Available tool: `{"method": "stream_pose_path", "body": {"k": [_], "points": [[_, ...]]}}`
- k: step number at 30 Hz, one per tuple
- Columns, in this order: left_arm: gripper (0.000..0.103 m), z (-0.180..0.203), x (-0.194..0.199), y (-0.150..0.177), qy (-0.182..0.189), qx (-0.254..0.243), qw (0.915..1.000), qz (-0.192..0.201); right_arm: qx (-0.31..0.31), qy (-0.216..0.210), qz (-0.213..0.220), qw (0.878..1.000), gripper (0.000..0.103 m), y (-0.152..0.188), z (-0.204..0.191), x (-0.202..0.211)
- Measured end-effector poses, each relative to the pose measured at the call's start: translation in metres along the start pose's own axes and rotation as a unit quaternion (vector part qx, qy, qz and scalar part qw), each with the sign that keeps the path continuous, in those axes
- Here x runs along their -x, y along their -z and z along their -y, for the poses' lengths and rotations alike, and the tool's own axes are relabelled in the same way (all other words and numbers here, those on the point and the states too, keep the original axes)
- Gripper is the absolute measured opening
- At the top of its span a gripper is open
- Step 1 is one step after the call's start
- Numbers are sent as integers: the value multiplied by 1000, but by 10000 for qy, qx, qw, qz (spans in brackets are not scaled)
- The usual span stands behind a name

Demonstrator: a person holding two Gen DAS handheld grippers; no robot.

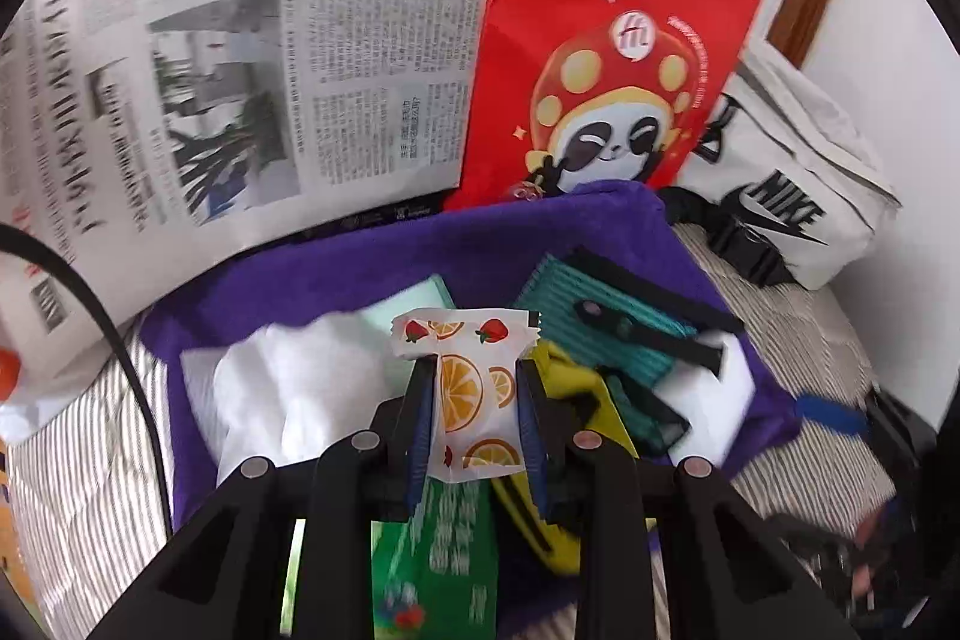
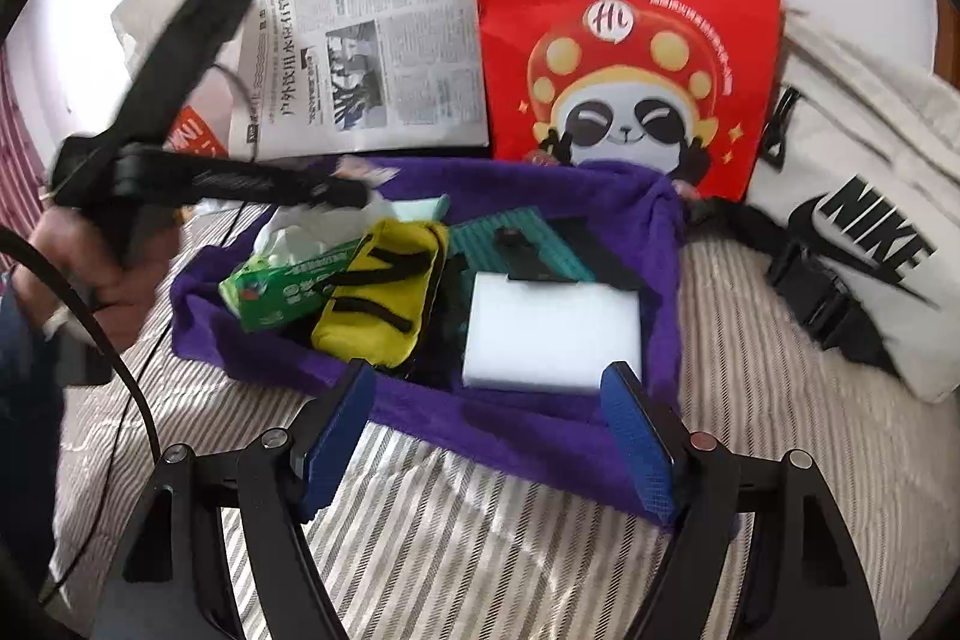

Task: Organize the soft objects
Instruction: 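Lower the orange-print packet onto the towel and open the left tool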

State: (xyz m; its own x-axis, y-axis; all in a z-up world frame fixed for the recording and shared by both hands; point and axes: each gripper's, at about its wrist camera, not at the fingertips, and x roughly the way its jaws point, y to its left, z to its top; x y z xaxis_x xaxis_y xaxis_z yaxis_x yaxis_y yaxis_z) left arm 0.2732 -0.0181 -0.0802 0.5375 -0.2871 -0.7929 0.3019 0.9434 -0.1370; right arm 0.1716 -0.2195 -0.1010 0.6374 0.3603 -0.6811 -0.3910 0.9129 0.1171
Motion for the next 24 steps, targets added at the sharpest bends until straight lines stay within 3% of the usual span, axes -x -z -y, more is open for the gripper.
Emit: {"method": "stream_pose_path", "body": {"k": [8, 12, 24], "points": [[26, 2, -55, -18, -402, -11, 9976, -561, -51, -114, 57, 9999, 78, 4, -1, 1], [36, 4, -67, -18, -630, -50, 9952, -746, -78, -31, -8, 10000, 78, 5, 3, -1], [61, 0, -56, -12, -722, 41, 9938, -847, -489, -23, -37, 9988, 78, 8, 24, -4]]}}
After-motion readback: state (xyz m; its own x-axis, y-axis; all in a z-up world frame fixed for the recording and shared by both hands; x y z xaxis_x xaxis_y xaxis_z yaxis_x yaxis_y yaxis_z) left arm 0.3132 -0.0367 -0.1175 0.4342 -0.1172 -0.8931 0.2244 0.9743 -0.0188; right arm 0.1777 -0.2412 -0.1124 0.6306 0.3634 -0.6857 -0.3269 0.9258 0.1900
